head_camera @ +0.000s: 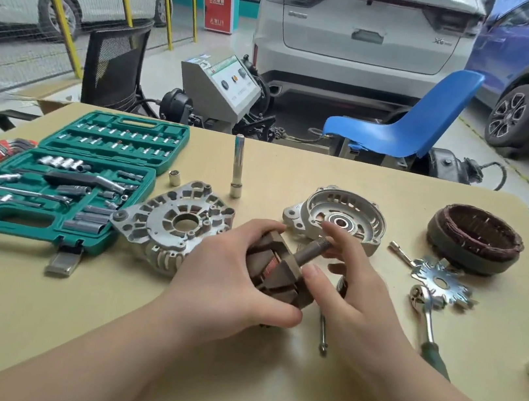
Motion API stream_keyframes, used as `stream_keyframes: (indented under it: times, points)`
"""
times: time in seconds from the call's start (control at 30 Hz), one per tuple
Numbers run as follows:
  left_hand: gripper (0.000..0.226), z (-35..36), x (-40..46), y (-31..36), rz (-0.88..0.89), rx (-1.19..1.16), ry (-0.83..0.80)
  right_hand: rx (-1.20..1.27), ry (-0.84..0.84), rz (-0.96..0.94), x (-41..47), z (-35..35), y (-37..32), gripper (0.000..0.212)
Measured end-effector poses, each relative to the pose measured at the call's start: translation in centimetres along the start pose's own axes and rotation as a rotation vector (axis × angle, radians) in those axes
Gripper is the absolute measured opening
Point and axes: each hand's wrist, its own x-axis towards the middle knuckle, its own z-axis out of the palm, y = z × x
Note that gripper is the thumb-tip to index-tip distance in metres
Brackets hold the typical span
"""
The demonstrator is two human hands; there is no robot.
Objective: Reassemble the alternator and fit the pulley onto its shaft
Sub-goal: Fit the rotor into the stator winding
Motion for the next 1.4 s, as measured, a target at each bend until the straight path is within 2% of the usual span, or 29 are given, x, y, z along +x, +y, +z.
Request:
stream_keyframes:
  times: [0.13, 0.23, 0.27, 0.37, 0.5, 0.77, 0.83, 0.9, 0.97, 1.03, 1.1, 1.23, 1.33, 1.4]
  points:
    - [0.103, -0.3, 0.4, 0.3, 0.068, 0.054, -0.082, 0.009, 0.037, -0.056, -0.1, -0.1, 0.1, 0.052]
    - [0.112, -0.5, 0.6, 0.5, 0.073, 0.075, -0.130, 0.010, 0.092, -0.035, 0.2, -0.1, 0.7, 0.026]
    - [0.112, -0.5, 0.6, 0.5, 0.071, 0.082, -0.139, -0.002, 0.100, -0.013, 0.4, -0.2, 1.0, 0.023]
    - [0.109, -0.7, 0.5, 0.3, 0.060, 0.110, -0.158, -0.100, 0.053, -0.012, 0.5, -0.3, 1.5, 0.028]
    - [0.109, -1.6, 0.7, 0.1, 0.086, 0.141, -0.196, -0.150, -0.009, -0.051, 0.3, -0.4, 1.5, 0.015]
    - [0.115, -2.7, 1.3, -0.8, 0.188, 0.143, -0.254, -0.220, -0.056, -0.092, 0.5, -1.0, 1.3, 0.018]
    - [0.102, -3.9, 1.8, -1.1, 0.217, 0.074, -0.171, -0.229, -0.054, -0.105, 0.6, -1.0, 1.3, 0.017]
    - [0.084, -5.6, 2.6, -1.9, 0.205, 0.056, 0.028, -0.218, -0.036, -0.102, 0.6, -1.1, 1.3, 0.019]
    - [0.072, -7.2, 3.4, -3.1, 0.137, 0.214, 0.199, -0.210, -0.013, -0.100, 0.6, -1.2, 1.3, 0.020]
    - [0.070, -8.4, 4.1, -4.2, 0.042, 0.437, 0.231, -0.197, 0.003, -0.104, 0.6, -1.2, 1.1, 0.021]
    - [0.077, -8.9, 4.5, -4.8, -0.072, 0.543, 0.147, -0.187, 0.020, -0.112, 0.5, -1.2, 1.0, 0.020]
    - [0.115, -8.5, 4.5, -4.8, -0.209, 0.663, -0.084, -0.177, 0.036, -0.107, 0.5, -1.3, 1.0, 0.021]
    - [0.137, -7.9, 4.7, -5.5, -0.235, 0.783, -0.133, -0.161, 0.025, -0.104, 0.5, -1.2, 1.1, 0.020]
    - [0.142, -7.5, 4.9, -5.8, -0.256, 0.837, -0.150, -0.156, 0.015, -0.113, 0.4, -1.2, 1.0, 0.020]
